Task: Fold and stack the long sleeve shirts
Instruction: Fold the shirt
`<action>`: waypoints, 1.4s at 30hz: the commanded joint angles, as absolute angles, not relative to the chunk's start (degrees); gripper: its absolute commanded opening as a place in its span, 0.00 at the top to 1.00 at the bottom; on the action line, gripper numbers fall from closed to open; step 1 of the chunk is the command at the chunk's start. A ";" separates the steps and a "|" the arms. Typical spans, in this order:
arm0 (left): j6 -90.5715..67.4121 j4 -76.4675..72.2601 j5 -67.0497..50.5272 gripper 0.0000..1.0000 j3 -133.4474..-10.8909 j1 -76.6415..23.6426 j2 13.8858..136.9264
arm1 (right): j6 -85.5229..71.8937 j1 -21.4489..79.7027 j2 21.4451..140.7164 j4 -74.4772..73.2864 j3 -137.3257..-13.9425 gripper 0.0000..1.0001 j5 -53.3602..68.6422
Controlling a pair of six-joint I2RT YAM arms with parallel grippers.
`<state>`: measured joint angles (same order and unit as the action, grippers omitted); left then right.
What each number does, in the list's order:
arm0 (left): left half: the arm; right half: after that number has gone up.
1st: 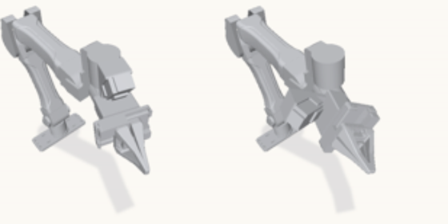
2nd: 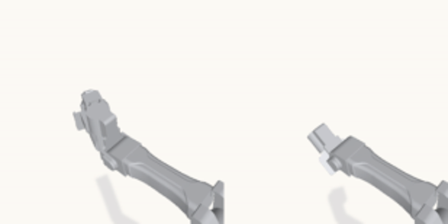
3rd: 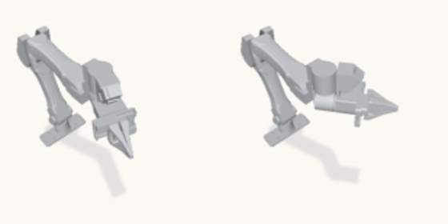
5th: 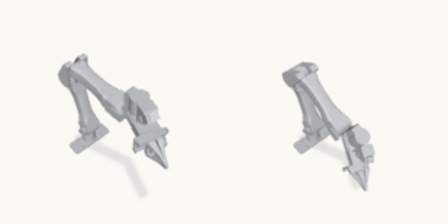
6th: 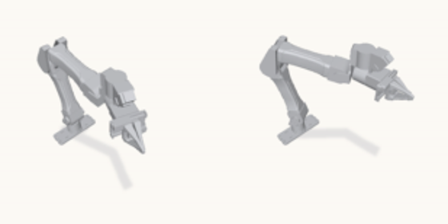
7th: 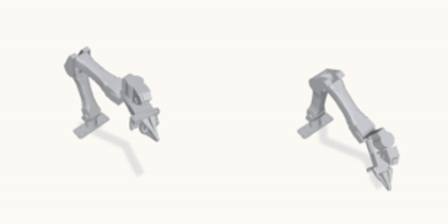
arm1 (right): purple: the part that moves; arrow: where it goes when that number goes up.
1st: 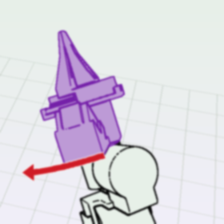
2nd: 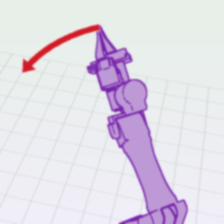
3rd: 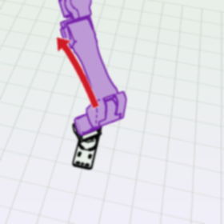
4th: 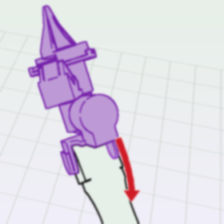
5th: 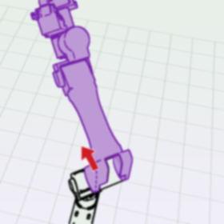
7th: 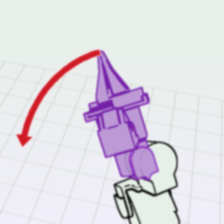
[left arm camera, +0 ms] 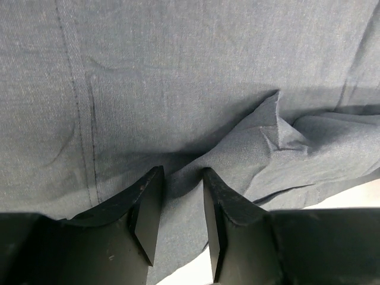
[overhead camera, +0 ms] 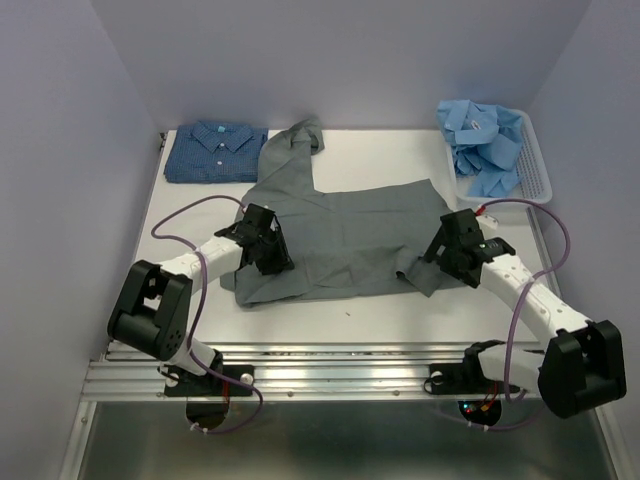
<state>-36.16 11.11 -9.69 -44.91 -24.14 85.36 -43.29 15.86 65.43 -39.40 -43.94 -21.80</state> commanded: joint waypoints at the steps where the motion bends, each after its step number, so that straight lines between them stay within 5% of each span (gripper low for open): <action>1: -34.19 12.04 -10.55 0.57 -47.63 -23.56 85.60 | -41.49 14.60 67.67 -30.87 -41.58 0.05 -21.54; 10: -33.93 11.69 -11.16 0.58 -48.60 -23.55 85.78 | -38.32 14.06 74.27 -21.29 -39.20 0.37 -17.49; 22: -33.93 11.25 -12.04 0.62 -49.39 -23.55 86.75 | -37.88 14.06 80.24 -17.50 -36.83 0.37 -14.07; 26: -34.01 11.07 -11.95 0.62 -49.66 -23.55 86.66 | -35.61 14.06 79.72 -14.42 -37.61 0.72 -13.36; 31: -33.49 11.86 -12.04 0.62 -50.89 -23.55 87.54 | -26.91 14.06 74.62 -17.55 -44.98 0.86 -15.64; 42: -34.72 11.69 -11.16 0.62 -51.59 -23.55 87.36 | -24.87 14.06 77.16 -30.58 -51.24 0.81 -18.28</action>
<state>-34.76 11.79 -11.62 -49.23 -23.88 87.64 -26.55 14.26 76.99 -26.22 -52.07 -15.70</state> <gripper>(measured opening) 0.377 0.188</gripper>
